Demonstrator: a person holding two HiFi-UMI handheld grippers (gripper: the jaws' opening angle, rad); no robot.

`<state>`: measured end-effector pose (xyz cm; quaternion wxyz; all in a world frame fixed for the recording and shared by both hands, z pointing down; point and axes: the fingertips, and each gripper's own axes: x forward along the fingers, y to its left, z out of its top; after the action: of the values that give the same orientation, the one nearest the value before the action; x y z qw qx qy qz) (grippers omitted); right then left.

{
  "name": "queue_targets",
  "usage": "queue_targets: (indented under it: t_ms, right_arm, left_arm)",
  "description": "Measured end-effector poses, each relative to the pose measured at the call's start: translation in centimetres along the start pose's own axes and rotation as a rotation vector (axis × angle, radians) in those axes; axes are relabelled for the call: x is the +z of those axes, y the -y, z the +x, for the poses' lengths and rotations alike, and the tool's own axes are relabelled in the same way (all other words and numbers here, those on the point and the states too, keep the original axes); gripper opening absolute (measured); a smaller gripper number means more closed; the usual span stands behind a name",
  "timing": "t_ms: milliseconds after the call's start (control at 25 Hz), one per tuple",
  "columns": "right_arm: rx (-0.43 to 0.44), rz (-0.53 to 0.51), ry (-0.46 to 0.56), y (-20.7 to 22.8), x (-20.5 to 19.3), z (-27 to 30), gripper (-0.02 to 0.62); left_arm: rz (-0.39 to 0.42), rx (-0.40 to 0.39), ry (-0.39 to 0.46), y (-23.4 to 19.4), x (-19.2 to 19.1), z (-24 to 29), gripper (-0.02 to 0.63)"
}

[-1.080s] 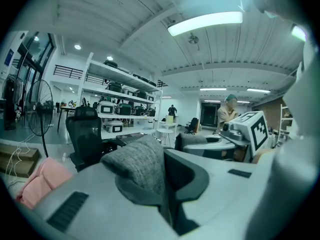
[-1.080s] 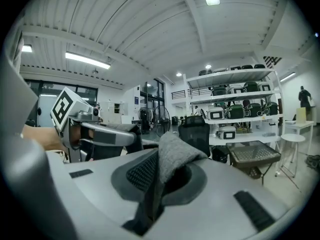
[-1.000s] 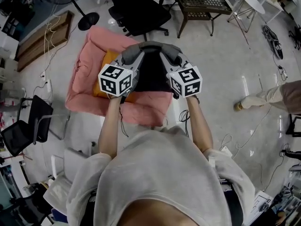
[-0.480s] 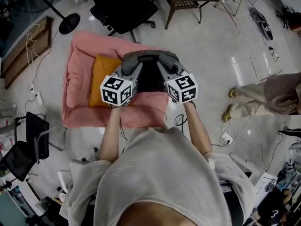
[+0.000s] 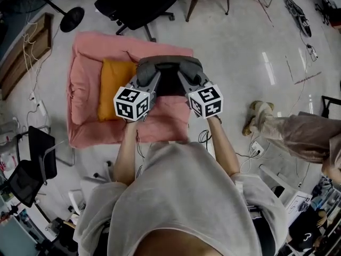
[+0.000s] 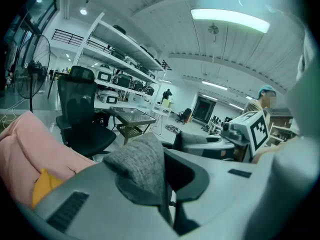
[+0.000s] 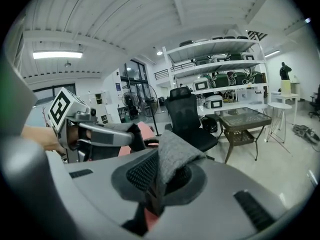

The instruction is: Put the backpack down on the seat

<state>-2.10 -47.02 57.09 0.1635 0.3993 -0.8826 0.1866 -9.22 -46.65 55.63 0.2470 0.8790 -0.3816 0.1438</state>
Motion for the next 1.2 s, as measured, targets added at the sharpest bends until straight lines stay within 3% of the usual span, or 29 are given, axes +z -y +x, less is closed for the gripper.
queue_targets:
  t_ms: [640, 1200]
  right_arm:
    - [0.025, 0.096, -0.112, 3.6, -5.3, 5.4, 0.026]
    - [0.035, 0.088, -0.156, 6.6, -6.7, 10.1, 0.029]
  left_arm:
    - [-0.092, 0.024, -0.108, -4.4, -4.6, 5.0, 0.025]
    - [-0.134, 0.041, -0.144, -8.2, -5.8, 8.9, 0.025]
